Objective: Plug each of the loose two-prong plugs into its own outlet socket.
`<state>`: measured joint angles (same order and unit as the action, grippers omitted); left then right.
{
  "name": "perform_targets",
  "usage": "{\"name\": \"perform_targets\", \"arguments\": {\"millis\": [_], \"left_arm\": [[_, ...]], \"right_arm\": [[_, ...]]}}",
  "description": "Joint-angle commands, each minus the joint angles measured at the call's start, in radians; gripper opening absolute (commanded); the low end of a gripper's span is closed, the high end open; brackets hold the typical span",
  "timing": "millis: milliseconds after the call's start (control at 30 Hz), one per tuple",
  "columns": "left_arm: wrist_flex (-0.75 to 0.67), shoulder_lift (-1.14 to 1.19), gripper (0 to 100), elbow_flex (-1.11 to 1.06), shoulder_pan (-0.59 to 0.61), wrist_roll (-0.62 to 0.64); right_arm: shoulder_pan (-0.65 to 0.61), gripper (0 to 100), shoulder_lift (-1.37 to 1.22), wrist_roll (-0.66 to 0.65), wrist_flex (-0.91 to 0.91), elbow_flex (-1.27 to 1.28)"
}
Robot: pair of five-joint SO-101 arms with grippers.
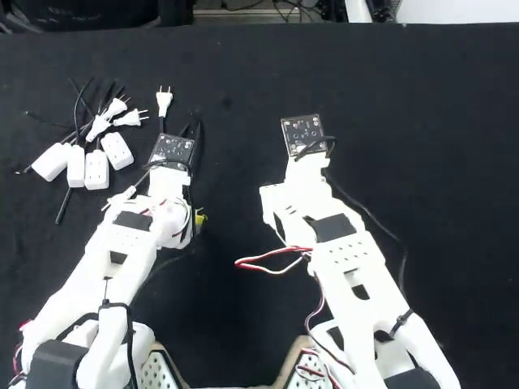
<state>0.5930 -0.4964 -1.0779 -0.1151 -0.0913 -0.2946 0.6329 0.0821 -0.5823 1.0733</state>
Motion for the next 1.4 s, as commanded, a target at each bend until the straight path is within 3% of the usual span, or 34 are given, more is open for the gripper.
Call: {"name": "perform_targets", "arguments": {"millis": [0, 100, 233, 500, 667, 833, 933, 1367], "left_arm": [[0.094, -0.012, 22, 0.099, 0.077, 0.006], [0.129, -0.008, 22, 0.142, 0.157, 0.006], [0.06, 0.0, 22, 0.128, 0.249, 0.006], [0.0, 0.002, 22, 0.093, 0.263, 0.0], [0.002, 0.071, 22, 0.094, 0.222, -0.003], [0.002, 0.212, 22, 0.119, 0.139, -0.115], [0.003, 0.262, 22, 0.14, 0.097, -0.12], [0.129, 0.12, 22, 0.12, 0.015, -0.12]], "right_arm": [[0.021, 10.6, -0.001, 0.006, 0.023, -0.022], [0.021, 10.6, -0.001, 0.006, 0.023, -0.022], [0.021, 10.6, -0.001, 0.006, 0.021, -0.022], [0.02, 10.6, -0.001, 0.006, 0.021, -0.021], [0.021, 10.6, -0.001, 0.006, 0.021, -0.021], [0.023, 10.6, -0.001, 0.006, 0.02, -0.022], [0.023, 10.6, -0.001, 0.006, 0.02, -0.022], [0.025, 10.6, 0.001, 0.003, 0.02, -0.024]]}}
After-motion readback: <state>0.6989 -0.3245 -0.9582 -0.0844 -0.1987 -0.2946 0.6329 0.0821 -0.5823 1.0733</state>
